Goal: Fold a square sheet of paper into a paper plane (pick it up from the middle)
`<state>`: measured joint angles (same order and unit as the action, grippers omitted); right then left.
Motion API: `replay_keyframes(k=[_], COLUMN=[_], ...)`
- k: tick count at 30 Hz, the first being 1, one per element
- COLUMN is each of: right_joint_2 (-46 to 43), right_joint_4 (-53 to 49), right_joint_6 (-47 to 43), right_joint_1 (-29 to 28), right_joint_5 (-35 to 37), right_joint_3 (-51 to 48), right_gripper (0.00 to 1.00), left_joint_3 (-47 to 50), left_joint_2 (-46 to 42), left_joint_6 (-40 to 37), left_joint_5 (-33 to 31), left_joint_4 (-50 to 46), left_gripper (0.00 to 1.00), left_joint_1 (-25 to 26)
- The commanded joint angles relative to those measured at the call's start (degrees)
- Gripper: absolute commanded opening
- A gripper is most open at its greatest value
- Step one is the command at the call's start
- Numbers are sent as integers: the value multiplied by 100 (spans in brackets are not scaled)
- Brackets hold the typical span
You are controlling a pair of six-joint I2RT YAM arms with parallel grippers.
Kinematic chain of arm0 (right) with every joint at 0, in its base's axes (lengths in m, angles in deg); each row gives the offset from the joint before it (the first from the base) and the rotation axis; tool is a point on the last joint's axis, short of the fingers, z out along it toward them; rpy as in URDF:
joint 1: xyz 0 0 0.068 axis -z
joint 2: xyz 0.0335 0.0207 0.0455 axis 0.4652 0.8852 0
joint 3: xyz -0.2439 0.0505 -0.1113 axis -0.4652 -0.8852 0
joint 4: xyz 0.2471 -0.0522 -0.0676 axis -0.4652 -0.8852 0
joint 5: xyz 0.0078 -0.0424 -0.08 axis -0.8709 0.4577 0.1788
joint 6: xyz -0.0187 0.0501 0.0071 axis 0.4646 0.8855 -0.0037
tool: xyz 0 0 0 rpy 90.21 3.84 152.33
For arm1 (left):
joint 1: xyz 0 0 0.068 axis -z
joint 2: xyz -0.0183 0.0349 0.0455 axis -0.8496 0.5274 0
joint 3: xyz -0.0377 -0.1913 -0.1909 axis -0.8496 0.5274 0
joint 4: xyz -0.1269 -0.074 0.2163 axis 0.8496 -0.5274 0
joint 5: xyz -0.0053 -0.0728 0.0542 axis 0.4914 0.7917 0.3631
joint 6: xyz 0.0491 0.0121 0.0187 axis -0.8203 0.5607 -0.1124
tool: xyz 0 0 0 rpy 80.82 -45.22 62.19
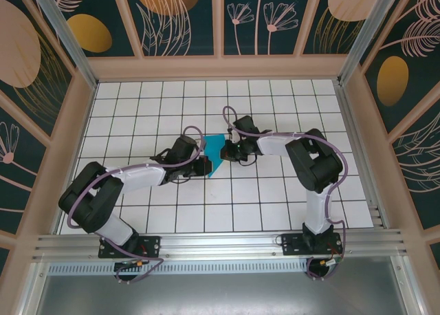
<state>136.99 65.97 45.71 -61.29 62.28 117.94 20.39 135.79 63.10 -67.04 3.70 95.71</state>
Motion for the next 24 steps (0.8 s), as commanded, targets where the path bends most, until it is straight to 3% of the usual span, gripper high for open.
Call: replay_keyframes(k=[1,4,13,24], right_joint_2=[-355,-518,-874,-622], right_joint_4=[113,281,488,475], right_joint_6=[319,491,782,788], right_joint_1=[57,120,424,489], right_joint_5=[-114,-91,234,-3], right_joint_3=[82,90,-451,-428], right_gripper=[7,15,37,39], left_joint_3=[-118,-315,-638,-725], left_joint_2=[68,296,977,1252], left_joint_6=[603,728,836,946], left_joint_5=[-463,-801,-988,-1574], left_joint_4=[647,524,348,-91], left_gripper=[0,0,0,0], left_joint_1=[43,47,41,42])
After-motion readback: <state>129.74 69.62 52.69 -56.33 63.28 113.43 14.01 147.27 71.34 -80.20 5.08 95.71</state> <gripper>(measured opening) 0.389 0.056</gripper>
